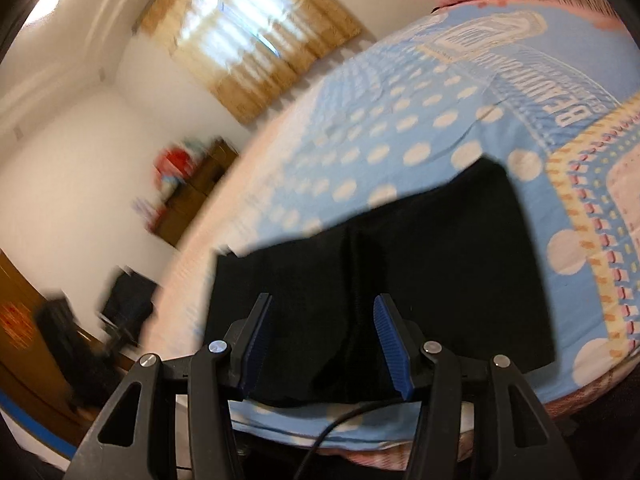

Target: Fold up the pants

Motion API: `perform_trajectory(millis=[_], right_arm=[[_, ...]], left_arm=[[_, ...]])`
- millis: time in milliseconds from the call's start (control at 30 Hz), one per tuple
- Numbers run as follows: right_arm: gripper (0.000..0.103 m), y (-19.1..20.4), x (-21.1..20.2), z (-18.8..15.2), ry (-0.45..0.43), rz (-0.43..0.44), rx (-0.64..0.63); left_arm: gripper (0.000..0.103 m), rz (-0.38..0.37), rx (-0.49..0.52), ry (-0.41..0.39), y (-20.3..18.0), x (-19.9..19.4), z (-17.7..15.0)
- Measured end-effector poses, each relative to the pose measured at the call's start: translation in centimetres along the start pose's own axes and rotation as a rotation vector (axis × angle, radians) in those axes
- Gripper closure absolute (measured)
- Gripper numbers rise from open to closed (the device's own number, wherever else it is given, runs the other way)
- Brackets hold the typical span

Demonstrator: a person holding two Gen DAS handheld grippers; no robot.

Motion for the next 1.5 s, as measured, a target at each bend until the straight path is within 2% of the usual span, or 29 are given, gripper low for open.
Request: perform_trajectory(millis=[133,233,267,600,633,667,700,733,833,900,1000,1100,1267,1433,1467,1500], right_arm=[[0.050,1.2,2.6,-2.0,0.032,-0.060,-0.128],[0.050,2.4,3.5,-3.3,0.021,-0.166,-0.297],[0.050,2.5,3.7,-3.4,0.022,-0.180,-0.318],[0.050,2.0,3.9,-3.6,0.002,-0.216,-0.301],[0.052,2.3,3.9,-3.6,0.005,-0.216,-0.313],[0.062,2.5,3.9,-3.7,0.008,-0.217,-0.330],[0.083,2.9,3.9,-3.7,0.014,-0.205,-0.354],[0.084,3.5,4.0,-3.8,0.028,-0.175,-0.374],[0.086,5.1,3.8,-4.0,0.021,-0.216,-0.479],[0.086,6.1,3.1,-3.6,0.003,-0.212,-0.520],[0.086,7.5,0.5,-1.7,-0.047,-0.166,-0.555],[0.086,7.7,-1.6,0.1,-0.041,-0.146,-0.593],[0.086,4.1,-3.3,2.3,0.043,-0.197,-0.645],[0.085,-2.3,-0.9,0.9,0.137,-0.357,-0.617],[0.083,-3.4,-0.3,0.3,0.165,-0.362,-0.601],[0.081,-4.0,0.0,-0.3,0.157,-0.373,-0.596]], left_arm=[[0.011,0.068,-0.079,0.047,2.3,0.9,-1.2],[0.011,0.071,-0.121,0.043,3.3,0.6,-1.5],[0.011,0.071,-0.132,0.043,3.5,0.7,-1.5],[0.011,0.078,-0.151,0.053,3.8,1.0,-1.6],[0.011,0.078,-0.155,0.053,3.9,1.0,-1.6],[0.011,0.078,-0.158,0.053,3.9,1.0,-1.6],[0.011,0.079,-0.159,0.055,3.9,1.1,-1.6],[0.011,0.082,-0.159,0.056,3.9,1.1,-1.6],[0.011,0.083,-0.159,0.049,3.9,0.9,-1.4],[0.011,0.088,-0.155,0.039,3.9,0.7,-1.1],[0.011,0.092,-0.153,0.022,4.1,0.4,-0.6],[0.011,0.087,-0.151,0.012,3.9,0.5,0.0],[0.011,0.080,-0.120,0.014,2.7,1.2,0.5],[0.011,0.090,-0.058,0.064,0.6,2.7,-0.5],[0.011,0.095,-0.045,0.076,0.3,3.0,-0.8],[0.011,0.113,-0.024,0.094,-0.1,3.5,-1.4]])
Point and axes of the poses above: each gripper's, at about its wrist camera, not at the fingertips, and x roughly the way its jaws point, y to its left, z to its top, the point moved 6 cm from there along x, roughly the way its jaws point, and after that the axes turned 2 degrees about -y, right-handed, at the moved point
